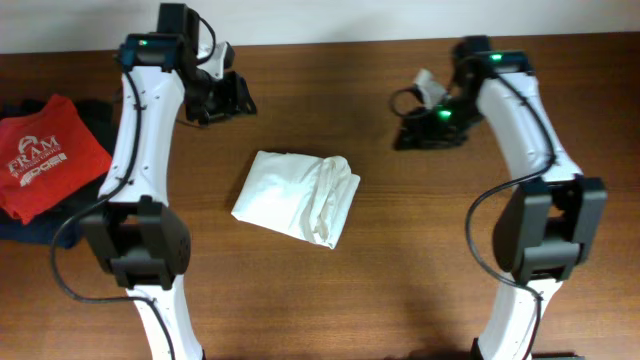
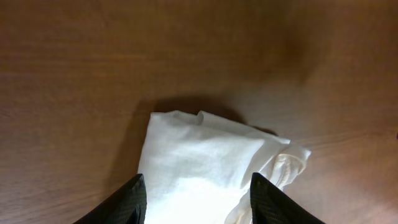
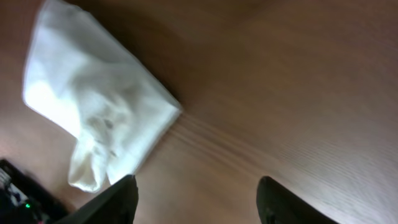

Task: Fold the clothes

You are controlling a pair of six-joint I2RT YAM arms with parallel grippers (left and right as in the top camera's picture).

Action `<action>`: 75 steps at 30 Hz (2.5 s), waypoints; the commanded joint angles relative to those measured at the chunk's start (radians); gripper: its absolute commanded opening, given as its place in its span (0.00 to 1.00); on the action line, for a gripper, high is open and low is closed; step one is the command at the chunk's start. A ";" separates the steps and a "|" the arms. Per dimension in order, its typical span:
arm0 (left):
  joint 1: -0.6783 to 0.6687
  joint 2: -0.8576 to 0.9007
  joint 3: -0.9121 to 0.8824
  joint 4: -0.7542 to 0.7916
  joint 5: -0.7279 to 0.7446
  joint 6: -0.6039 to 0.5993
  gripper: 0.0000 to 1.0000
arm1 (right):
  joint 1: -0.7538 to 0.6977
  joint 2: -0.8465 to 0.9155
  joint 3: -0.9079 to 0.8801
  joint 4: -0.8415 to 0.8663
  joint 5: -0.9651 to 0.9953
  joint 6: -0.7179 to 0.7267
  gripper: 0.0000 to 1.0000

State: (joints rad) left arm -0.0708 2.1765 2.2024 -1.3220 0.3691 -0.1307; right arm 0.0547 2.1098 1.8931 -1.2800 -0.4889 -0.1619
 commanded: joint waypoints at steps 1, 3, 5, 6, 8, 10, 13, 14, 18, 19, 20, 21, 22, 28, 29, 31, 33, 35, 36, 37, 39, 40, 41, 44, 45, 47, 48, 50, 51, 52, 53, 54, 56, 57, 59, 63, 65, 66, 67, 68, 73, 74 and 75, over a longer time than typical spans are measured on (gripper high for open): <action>-0.016 0.142 0.001 -0.037 -0.003 0.012 0.53 | 0.144 -0.025 0.010 0.112 -0.050 -0.012 0.66; -0.032 0.212 0.000 -0.071 0.009 0.012 0.53 | 0.204 -0.007 0.010 0.172 -0.006 0.045 0.65; -0.066 0.271 0.000 -0.074 0.007 0.012 0.53 | 0.266 0.024 0.010 0.178 0.015 0.050 0.63; -0.072 0.286 0.000 -0.066 0.007 0.012 0.53 | 0.288 0.037 0.007 0.183 0.041 0.051 0.62; -0.074 0.315 -0.001 -0.060 0.008 0.012 0.54 | 0.326 0.053 0.007 0.185 0.090 0.051 0.52; -0.073 0.326 -0.002 -0.059 0.008 0.012 0.54 | 0.341 0.059 0.003 0.187 0.110 0.051 0.47; -0.074 0.326 -0.002 -0.054 0.008 0.012 0.54 | 0.344 0.059 -0.039 0.219 0.190 0.081 0.41; -0.074 0.326 -0.002 -0.051 0.008 0.012 0.54 | 0.344 0.059 -0.056 0.224 0.195 0.092 0.22; -0.073 0.326 -0.002 -0.050 0.008 0.012 0.54 | 0.344 0.059 -0.063 0.220 0.310 0.145 0.04; -0.073 0.326 -0.002 -0.051 0.008 0.012 0.54 | 0.344 0.059 -0.063 0.201 0.322 0.167 0.04; -0.073 0.326 -0.002 -0.051 0.008 0.012 0.54 | 0.344 0.059 -0.064 0.138 0.372 0.205 0.04; -0.074 0.326 -0.002 -0.051 0.008 0.012 0.54 | 0.344 0.059 -0.081 0.090 0.436 0.205 0.04; -0.073 0.326 -0.002 -0.049 0.008 0.012 0.54 | 0.344 0.059 -0.098 0.075 0.473 0.205 0.04; -0.074 0.327 -0.002 -0.045 0.008 0.012 0.55 | 0.341 0.047 -0.219 0.018 0.554 0.205 0.28; -0.074 0.327 -0.002 -0.045 0.008 0.012 0.55 | 0.336 0.023 -0.188 -0.004 0.559 0.233 0.28; -0.074 0.327 -0.002 -0.045 0.008 0.012 0.59 | 0.314 -0.039 -0.087 -0.016 0.536 0.249 0.35; -0.073 0.327 -0.002 -0.043 0.007 0.013 0.60 | 0.311 -0.048 -0.031 0.021 0.399 0.245 0.46; -0.074 0.327 -0.002 -0.044 0.008 0.012 0.60 | 0.326 -0.022 -0.047 0.076 0.360 0.245 0.46; -0.074 0.327 -0.002 -0.044 0.008 0.012 0.60 | 0.338 0.010 -0.058 0.100 0.357 0.245 0.46; -0.074 0.327 -0.002 -0.044 0.008 0.012 0.60 | 0.344 0.039 -0.060 0.116 0.357 0.245 0.46; -0.074 0.327 -0.002 -0.044 0.008 0.012 0.60 | 0.352 0.090 -0.060 0.120 0.352 0.245 0.45; -0.077 0.327 -0.002 -0.044 0.008 0.012 0.60 | 0.351 0.102 -0.066 0.119 0.354 0.239 0.45; -0.077 0.327 -0.002 -0.044 0.007 0.012 0.60 | 0.349 0.108 -0.083 0.128 0.354 0.226 0.42; -0.084 0.327 -0.002 -0.044 0.007 0.012 0.60 | 0.349 0.108 -0.119 -0.015 0.373 0.222 0.34; -0.089 0.327 -0.002 -0.043 0.007 0.012 0.60 | 0.349 0.108 -0.119 -0.074 0.401 0.222 0.35; -0.095 0.327 -0.002 -0.041 0.006 0.012 0.60 | 0.349 0.108 -0.119 -0.157 0.476 0.222 0.40; -0.095 0.327 -0.002 -0.041 0.000 0.013 0.60 | 0.348 0.108 -0.119 -0.153 0.594 0.223 0.44; -0.097 0.327 -0.002 -0.049 0.000 0.013 0.60 | 0.317 0.108 -0.121 -0.106 0.778 0.272 0.57; -0.097 0.327 -0.002 -0.056 0.000 0.013 0.60 | 0.294 0.108 -0.121 -0.097 0.777 0.274 0.57; -0.097 0.327 -0.002 -0.061 0.000 0.013 0.60 | 0.263 0.108 -0.121 -0.100 0.745 0.276 0.57; -0.097 0.327 -0.002 -0.064 0.000 0.013 0.60 | 0.232 0.108 -0.121 -0.112 0.653 0.275 0.59; -0.097 0.327 -0.002 -0.067 0.000 0.013 0.61 | 0.213 0.108 -0.121 -0.124 0.564 0.275 0.60; -0.094 0.326 0.001 -0.071 0.001 0.014 0.61 | 0.198 0.108 -0.121 -0.142 0.503 0.276 0.61; -0.093 0.326 0.009 -0.069 0.010 0.045 0.61 | 0.193 0.108 -0.121 -0.146 0.502 0.277 0.61; -0.096 0.325 0.064 -0.067 0.027 0.125 0.61 | 0.171 0.080 -0.082 -0.147 0.498 0.293 0.62; -0.119 0.325 0.175 0.029 0.072 0.215 0.64 | 0.127 -0.063 0.017 -0.160 0.322 0.332 0.75; -0.153 0.328 0.170 0.122 0.070 0.249 0.64 | 0.138 -0.056 -0.010 -0.200 0.240 0.332 0.75; -0.175 0.331 0.169 0.141 0.042 0.268 0.64 | 0.148 -0.056 -0.033 -0.197 0.212 0.332 0.75; -0.198 0.335 0.169 0.145 -0.002 0.281 0.64 | 0.158 -0.056 -0.066 -0.196 0.188 0.332 0.75; -0.224 0.344 0.169 0.144 -0.027 0.306 0.64 | 0.168 -0.056 -0.093 -0.189 0.177 0.331 0.75; -0.281 0.448 0.169 0.093 -0.069 0.305 0.65 | 0.234 -0.055 -0.296 -0.038 0.078 0.267 0.75; -0.281 0.465 0.169 0.040 -0.126 0.304 0.65 | 0.236 -0.055 -0.385 0.038 0.078 0.267 0.75; -0.280 0.467 0.169 -0.010 -0.172 0.304 0.65 | 0.232 -0.055 -0.452 0.110 0.096 0.267 0.75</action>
State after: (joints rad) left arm -0.3542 2.6068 2.3737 -1.2530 0.3050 0.1616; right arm 0.2890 2.0480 1.5520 -1.2507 -0.3908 0.1184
